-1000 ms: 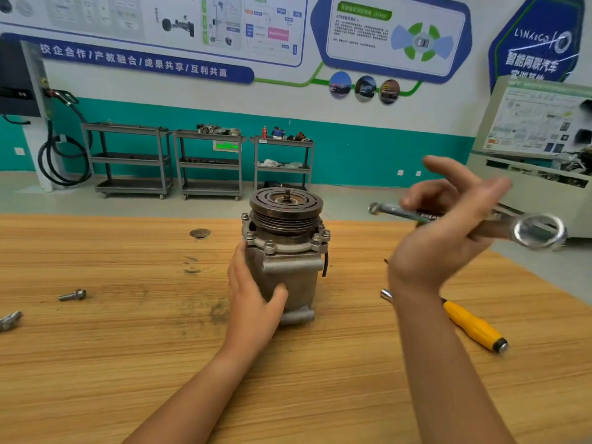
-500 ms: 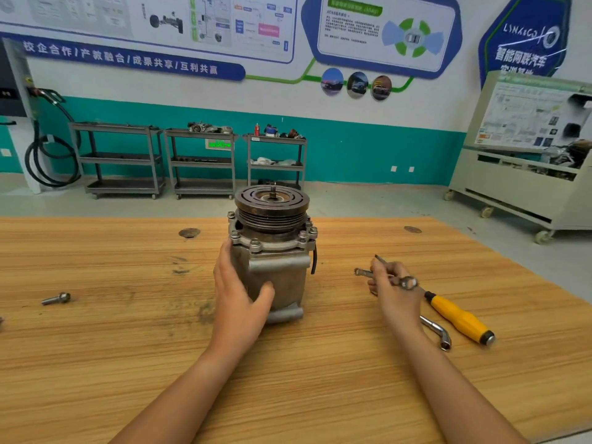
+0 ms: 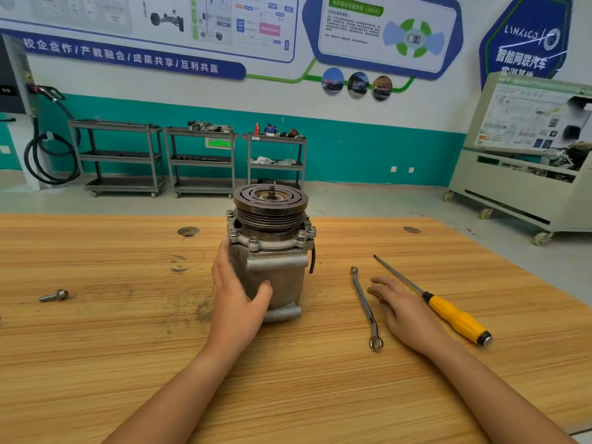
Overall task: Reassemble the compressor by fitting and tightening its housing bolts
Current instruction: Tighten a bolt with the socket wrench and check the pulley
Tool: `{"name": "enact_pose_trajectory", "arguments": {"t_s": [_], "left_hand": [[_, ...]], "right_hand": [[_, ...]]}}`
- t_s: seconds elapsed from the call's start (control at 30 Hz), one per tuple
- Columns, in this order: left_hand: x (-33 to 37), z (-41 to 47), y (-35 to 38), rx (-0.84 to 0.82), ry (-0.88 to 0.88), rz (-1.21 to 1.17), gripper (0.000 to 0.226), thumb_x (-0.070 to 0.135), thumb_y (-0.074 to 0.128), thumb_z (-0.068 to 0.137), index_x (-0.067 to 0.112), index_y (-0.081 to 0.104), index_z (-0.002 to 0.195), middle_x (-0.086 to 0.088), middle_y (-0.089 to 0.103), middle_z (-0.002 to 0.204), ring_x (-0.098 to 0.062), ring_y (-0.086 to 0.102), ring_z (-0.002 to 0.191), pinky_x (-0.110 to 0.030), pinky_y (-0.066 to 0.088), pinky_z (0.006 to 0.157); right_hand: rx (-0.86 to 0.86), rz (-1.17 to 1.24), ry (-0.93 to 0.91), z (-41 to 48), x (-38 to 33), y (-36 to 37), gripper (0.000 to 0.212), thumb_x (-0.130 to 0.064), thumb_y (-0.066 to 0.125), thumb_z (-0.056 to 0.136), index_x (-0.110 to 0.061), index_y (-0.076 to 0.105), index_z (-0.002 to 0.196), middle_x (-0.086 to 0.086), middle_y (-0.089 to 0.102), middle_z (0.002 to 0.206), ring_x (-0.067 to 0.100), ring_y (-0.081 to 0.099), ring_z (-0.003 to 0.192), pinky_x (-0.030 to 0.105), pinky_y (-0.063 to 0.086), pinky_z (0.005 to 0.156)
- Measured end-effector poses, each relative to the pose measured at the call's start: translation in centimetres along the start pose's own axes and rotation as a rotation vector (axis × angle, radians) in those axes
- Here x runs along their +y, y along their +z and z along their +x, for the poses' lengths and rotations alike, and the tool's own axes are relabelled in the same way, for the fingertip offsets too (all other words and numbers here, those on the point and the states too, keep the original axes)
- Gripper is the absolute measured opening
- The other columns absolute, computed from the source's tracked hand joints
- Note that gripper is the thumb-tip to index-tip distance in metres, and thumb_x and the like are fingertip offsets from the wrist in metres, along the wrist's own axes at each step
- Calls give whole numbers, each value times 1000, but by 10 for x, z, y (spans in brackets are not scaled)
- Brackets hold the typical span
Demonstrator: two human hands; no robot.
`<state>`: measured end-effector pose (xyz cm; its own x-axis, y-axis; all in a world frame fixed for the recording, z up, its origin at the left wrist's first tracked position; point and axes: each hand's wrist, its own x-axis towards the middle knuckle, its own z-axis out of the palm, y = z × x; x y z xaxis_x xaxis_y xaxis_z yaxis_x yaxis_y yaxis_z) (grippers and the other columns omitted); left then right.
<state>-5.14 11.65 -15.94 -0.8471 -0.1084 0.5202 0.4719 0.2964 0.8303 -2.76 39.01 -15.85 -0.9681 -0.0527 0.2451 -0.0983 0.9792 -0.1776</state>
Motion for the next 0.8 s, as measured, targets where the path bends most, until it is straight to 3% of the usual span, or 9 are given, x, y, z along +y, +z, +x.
{"name": "enact_pose_trajectory", "arguments": {"t_s": [0.07, 0.13, 0.23, 0.33, 0.4, 0.5, 0.57, 0.67, 0.8], "left_hand": [[2, 0, 0, 0, 5, -2, 94, 11, 65, 83, 61, -3, 123, 10, 17, 149, -9, 18, 138, -29, 22, 110], [3, -1, -1, -3, 3, 0, 94, 11, 65, 84, 63, -5, 121, 10, 16, 150, -10, 18, 139, -33, 23, 111], [3, -1, -2, -7, 7, 4, 93, 12, 64, 84, 60, -4, 124, 11, 15, 150, -11, 18, 139, -35, 24, 112], [4, 0, -1, -8, 2, 7, 93, 12, 65, 83, 61, -4, 123, 10, 16, 151, -10, 19, 139, -36, 24, 113], [3, 0, -1, -6, -3, 4, 92, 12, 65, 83, 58, -2, 127, 8, 17, 151, -10, 19, 138, -35, 25, 113], [2, 0, -2, -4, -4, 2, 91, 11, 65, 82, 51, 0, 133, 7, 18, 151, -12, 21, 138, -33, 25, 112], [1, -1, -2, -9, -4, -2, 91, 11, 65, 83, 49, 2, 136, 8, 18, 151, -11, 21, 139, -37, 26, 113], [2, -1, -2, -14, -8, -3, 91, 12, 65, 83, 52, 1, 134, 9, 17, 151, -10, 21, 138, -39, 27, 113], [1, -1, -2, -22, -26, 4, 92, 13, 65, 84, 46, 0, 140, 9, 16, 152, -9, 20, 138, -34, 26, 111]], "right_hand": [[73, -180, 126, -3, 9, -7, 41, -19, 47, 95, -19, 46, 136, -6, 38, 144, 14, 45, 125, 26, 41, 94], [-54, -327, 233, -2, 18, -12, 35, -35, 44, 97, -19, 54, 127, -1, 50, 132, 16, 49, 118, 28, 43, 86], [-202, -373, 240, -1, 21, -13, 29, -33, 39, 100, -16, 59, 112, 2, 58, 115, 18, 56, 104, 28, 45, 76], [-126, -302, 229, -3, 20, -19, 23, -29, 37, 101, -14, 52, 111, 4, 61, 108, 22, 60, 96, 33, 48, 75], [25, -82, 221, -3, 15, -31, 21, -27, 40, 100, -13, 50, 113, 3, 63, 91, 23, 61, 78, 35, 49, 68], [260, 85, 25, -4, -6, -65, 27, -21, 49, 96, -13, 56, 121, -1, 63, 90, 18, 59, 73, 35, 48, 66], [357, -49, -205, 1, -27, -92, 30, -16, 55, 93, -13, 61, 122, 5, 64, 98, 25, 60, 82, 38, 47, 67], [423, -278, -476, 10, -64, -130, 29, 0, 69, 80, -5, 69, 108, 16, 63, 79, 33, 59, 64, 34, 42, 54], [401, -569, -602, 25, -94, -153, 38, 6, 70, 75, -12, 70, 108, 13, 61, 83, 30, 59, 76, 41, 42, 73]]}}
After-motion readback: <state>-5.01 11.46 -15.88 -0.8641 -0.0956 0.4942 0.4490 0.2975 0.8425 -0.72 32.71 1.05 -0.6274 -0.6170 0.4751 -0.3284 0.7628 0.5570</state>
